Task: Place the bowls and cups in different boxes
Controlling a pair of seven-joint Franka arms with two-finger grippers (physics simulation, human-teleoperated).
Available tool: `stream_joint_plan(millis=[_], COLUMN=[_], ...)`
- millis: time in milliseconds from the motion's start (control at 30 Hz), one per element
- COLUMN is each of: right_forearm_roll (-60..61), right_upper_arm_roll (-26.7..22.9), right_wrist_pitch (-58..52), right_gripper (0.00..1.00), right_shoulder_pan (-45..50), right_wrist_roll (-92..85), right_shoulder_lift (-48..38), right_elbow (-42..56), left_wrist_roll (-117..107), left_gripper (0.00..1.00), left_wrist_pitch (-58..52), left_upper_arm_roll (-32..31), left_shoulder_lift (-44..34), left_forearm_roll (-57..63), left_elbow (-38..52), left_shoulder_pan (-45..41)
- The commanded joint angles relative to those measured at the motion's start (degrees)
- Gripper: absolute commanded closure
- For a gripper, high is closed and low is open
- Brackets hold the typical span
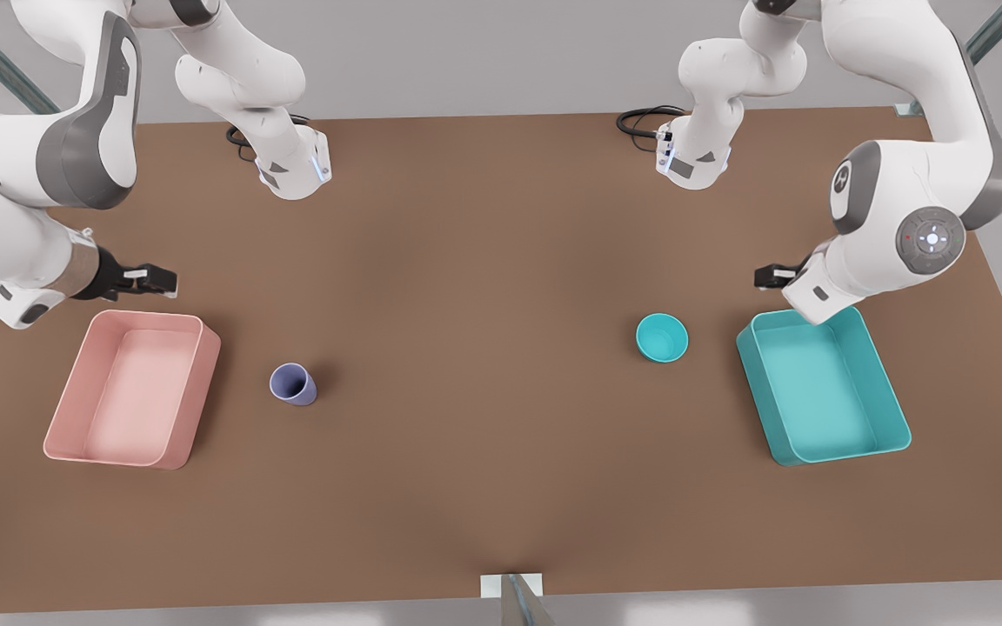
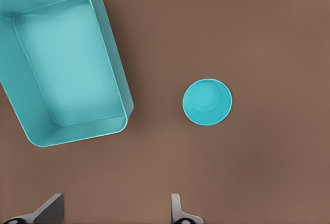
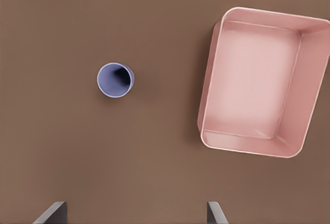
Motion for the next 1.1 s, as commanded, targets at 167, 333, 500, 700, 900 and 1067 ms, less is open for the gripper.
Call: stream_joint_plan(millis=[167, 333, 500, 700, 900, 1067], right_forearm_roll=[0.77, 0.24, 0.51, 1.04, 1.04, 1.74], right_upper_arm_roll=[0.64, 0.64, 0.12, 0.12, 0.12, 0.12], right_wrist_pitch=[6.02, 12.88, 24.83, 39.69, 45.49, 46.72], right_gripper=[0.00, 0.00, 0.00, 0.00, 0.00, 0.00], right_shoulder_pan=[2.39, 8.71, 8.45, 6.08, 4.94, 4.94], right_wrist_roll=[-1.51, 4.46, 5.79, 5.79, 5.79, 5.88], right_shoulder_lift=[5.74, 13.65, 16.64, 17.70, 17.43, 19.37], right_elbow=[1.20, 0.59, -7.14, -15.32, -22.97, -24.55], left_wrist_roll=[-9.50, -10.30, -10.38, -10.30, -10.30, -10.30], left_gripper=[0.00, 0.00, 0.00, 0.00, 0.00, 0.41], left_wrist_pitch=[23.52, 42.67, 45.32, 48.66, 48.84, 50.86], left_upper_arm_roll=[-0.78, -0.69, -0.69, -0.69, -0.69, -0.69], left_shoulder_lift=[3.22, 4.62, 6.56, 11.21, 15.35, 16.93], left_forearm_roll=[6.98, 10.58, 10.14, 10.23, 10.23, 10.41], left_elbow=[-13.39, -28.68, -29.83, -29.74, -29.74, -29.56], left_shoulder_pan=[-9.98, -13.67, -16.75, -17.89, -18.86, -18.69])
